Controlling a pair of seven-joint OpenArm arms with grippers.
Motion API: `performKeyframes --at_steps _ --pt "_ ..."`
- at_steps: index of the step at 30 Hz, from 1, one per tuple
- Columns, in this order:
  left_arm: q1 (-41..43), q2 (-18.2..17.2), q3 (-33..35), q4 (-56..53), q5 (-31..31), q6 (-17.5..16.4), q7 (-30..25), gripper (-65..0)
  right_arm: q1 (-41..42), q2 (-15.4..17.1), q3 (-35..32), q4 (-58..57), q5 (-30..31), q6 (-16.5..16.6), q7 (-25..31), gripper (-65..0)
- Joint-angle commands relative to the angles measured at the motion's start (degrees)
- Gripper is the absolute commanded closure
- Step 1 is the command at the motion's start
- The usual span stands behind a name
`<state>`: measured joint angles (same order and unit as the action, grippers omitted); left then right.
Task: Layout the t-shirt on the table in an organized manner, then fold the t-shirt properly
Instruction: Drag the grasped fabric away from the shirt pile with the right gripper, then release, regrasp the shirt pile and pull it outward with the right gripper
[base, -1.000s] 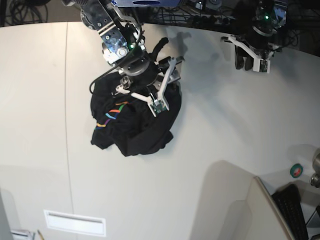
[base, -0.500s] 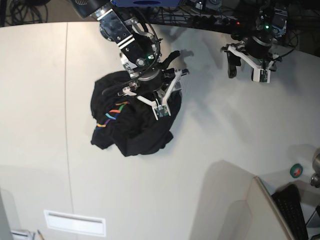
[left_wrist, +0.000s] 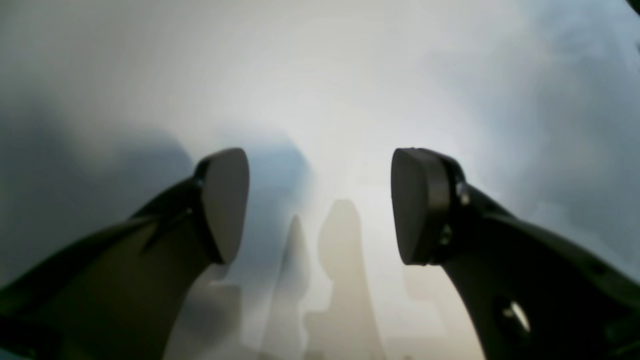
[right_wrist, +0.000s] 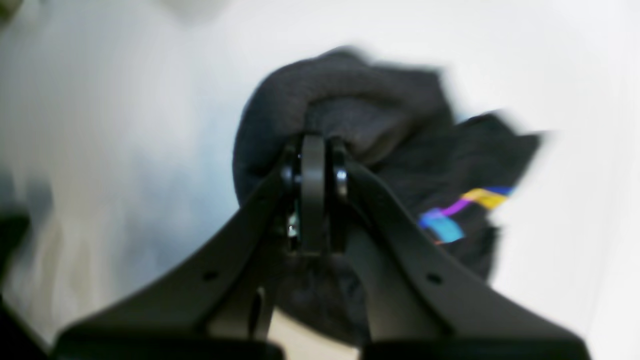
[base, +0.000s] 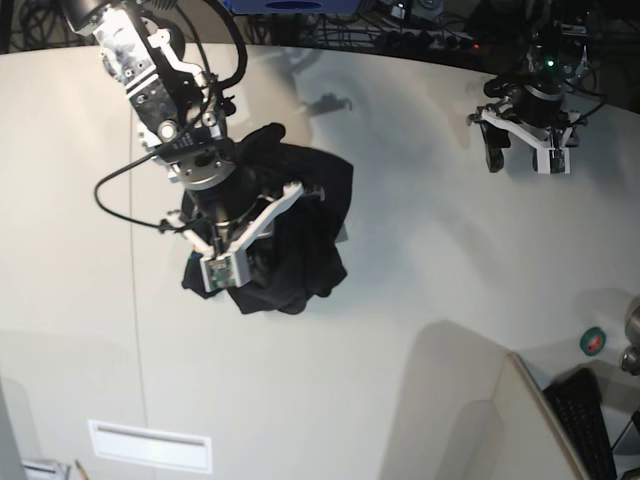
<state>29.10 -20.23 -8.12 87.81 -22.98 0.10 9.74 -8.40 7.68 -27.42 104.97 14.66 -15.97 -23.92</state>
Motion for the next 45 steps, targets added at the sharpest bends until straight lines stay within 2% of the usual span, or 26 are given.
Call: performKeyframes --at_steps 1,4,7,12,18,19,21,22,23,25,26,30,32,37,42,45 --pt "0.66 -0.56 -0.54 0.76 -0.18 0.21 -0.99 -42.5 1.15 0.27 1.62 1.54 -0.28 -0.25 1.55 0.0" --pt "0.83 -0.56 -0.72 0.76 -0.18 0.21 -0.99 -42.5 2.65 0.27 7.95 1.89 -0.28 -0.17 1.29 0.0" --pt "0.92 -0.56 -0.72 0.67 -0.18 0.21 -0.99 -42.5 4.14 0.27 14.63 1.98 -0.28 0.19 -2.14 0.0" --pt "0.92 -0.47 -0.36 -0.47 -0.18 0.21 -0.99 -42.5 10.73 0.27 24.47 -3.12 -0.37 8.1 -4.52 0.0" --pt "0.92 0.84 -0.72 -0.91 -0.18 0.21 -0.99 -42.5 22.25 0.27 32.03 -24.75 -0.46 13.64 -5.66 0.0" --pt "0.92 0.93 -0.72 -0.91 -0.18 0.21 -0.99 -42.5 23.83 0.27 33.62 -27.91 -0.46 14.6 -6.28 -6.0" --pt "0.92 1.02 -0.63 -1.0 -0.18 0.21 -0.99 -42.5 24.98 0.27 36.61 -29.93 -0.46 16.1 -6.98 -29.1" --pt "0.92 1.02 -0.63 -1.08 -0.18 0.21 -0.99 -42.5 24.71 0.27 37.66 -28.88 -0.46 17.59 -6.98 -38.3" --pt "0.92 1.02 -0.45 -1.08 -0.18 0.21 -0.99 -42.5 23.39 0.27 38.28 -26.42 -0.37 19.53 -7.07 -43.1" --pt "0.92 1.02 -0.28 -1.17 -0.18 0.21 -0.99 -42.5 18.73 0.1 37.4 -18.33 -0.55 23.22 -7.24 -41.7" --pt "0.92 1.02 -0.28 -1.17 -0.18 0.21 -0.99 -42.5 16.27 -0.08 35.99 -14.64 -0.63 23.57 -7.86 -39.8" --pt "0.66 1.11 -0.19 -1.17 -0.18 0.21 -0.99 -42.5 5.37 0.01 24.03 -2.77 -1.07 23.4 -10.41 -38.0" --pt "0.48 1.11 -0.19 -1.17 -0.18 0.21 -0.99 -42.5 1.77 -0.17 16.12 -1.45 -5.64 22.25 -9.88 -37.8" --pt "0.39 1.11 -0.19 -1.08 -0.18 0.21 -0.99 -42.5 1.24 -0.61 -3.31 -7.52 -24.46 8.45 -6.71 -38.1" --pt "0.57 1.11 -0.19 -1.08 -0.18 0.21 -0.99 -42.5 5.28 -5.27 -4.89 -17.54 -26.22 3.0 -6.54 -38.1" --pt "0.83 1.11 -0.19 -1.17 -0.18 0.21 -0.99 -42.5 6.78 -6.41 -4.98 -21.14 -26.04 2.21 -6.54 -37.7"
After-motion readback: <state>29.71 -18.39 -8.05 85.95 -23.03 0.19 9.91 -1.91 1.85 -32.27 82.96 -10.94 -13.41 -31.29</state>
